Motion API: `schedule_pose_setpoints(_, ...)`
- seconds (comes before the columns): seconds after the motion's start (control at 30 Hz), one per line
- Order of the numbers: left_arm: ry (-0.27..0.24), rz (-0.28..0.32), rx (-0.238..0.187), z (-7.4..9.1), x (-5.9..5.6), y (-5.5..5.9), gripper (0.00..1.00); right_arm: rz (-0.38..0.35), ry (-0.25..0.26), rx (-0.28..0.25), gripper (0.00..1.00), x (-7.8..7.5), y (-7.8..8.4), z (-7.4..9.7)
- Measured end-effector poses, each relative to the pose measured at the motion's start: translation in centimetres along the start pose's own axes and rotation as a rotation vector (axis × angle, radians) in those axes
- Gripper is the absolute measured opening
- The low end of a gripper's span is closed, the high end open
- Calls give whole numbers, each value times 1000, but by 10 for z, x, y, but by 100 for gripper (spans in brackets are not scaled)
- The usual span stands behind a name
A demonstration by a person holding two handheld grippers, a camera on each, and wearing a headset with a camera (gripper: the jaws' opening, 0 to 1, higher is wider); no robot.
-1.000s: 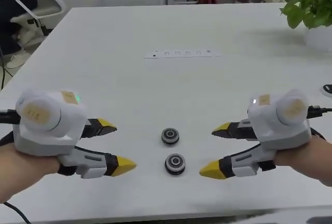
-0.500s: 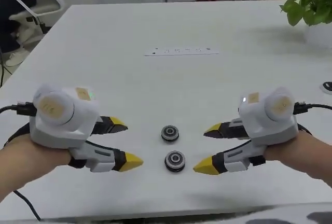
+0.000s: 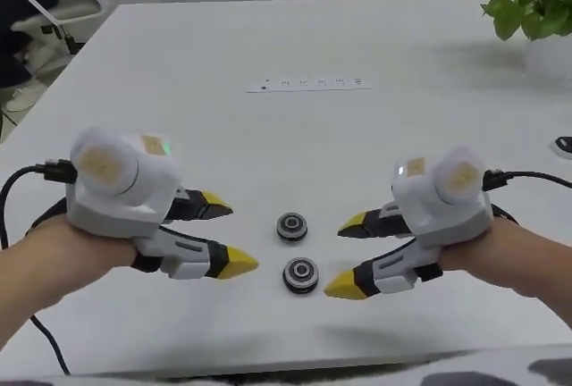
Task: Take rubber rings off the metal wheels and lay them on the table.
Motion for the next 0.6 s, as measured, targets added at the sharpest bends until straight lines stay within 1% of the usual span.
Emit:
schedule_pose_setpoints(0.17, 13, -8, 6, -6, -1, -2, 50, 3, -6, -4, 50, -1, -4, -3)
schedule_pose_setpoints(0.4, 30, -36, 21, -14, -2, -3, 48, 16, -18, 13, 48, -3, -3, -9)
schedule_pose_setpoints(0.6, 50, -46, 21, -22, -3, -6, 47, 23, -31, 17, 46, -2, -3, -14)
Point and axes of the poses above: the centre of the closed fingertips' face, and the gripper's own axes: z roughly backward along the fingers, x roughly to its left, y roughly out of its underside, the point moved 1 cm from there along z, roughly backward along the fingers, and after that the axes turned 2 degrees about y, right-handed, at the moved point
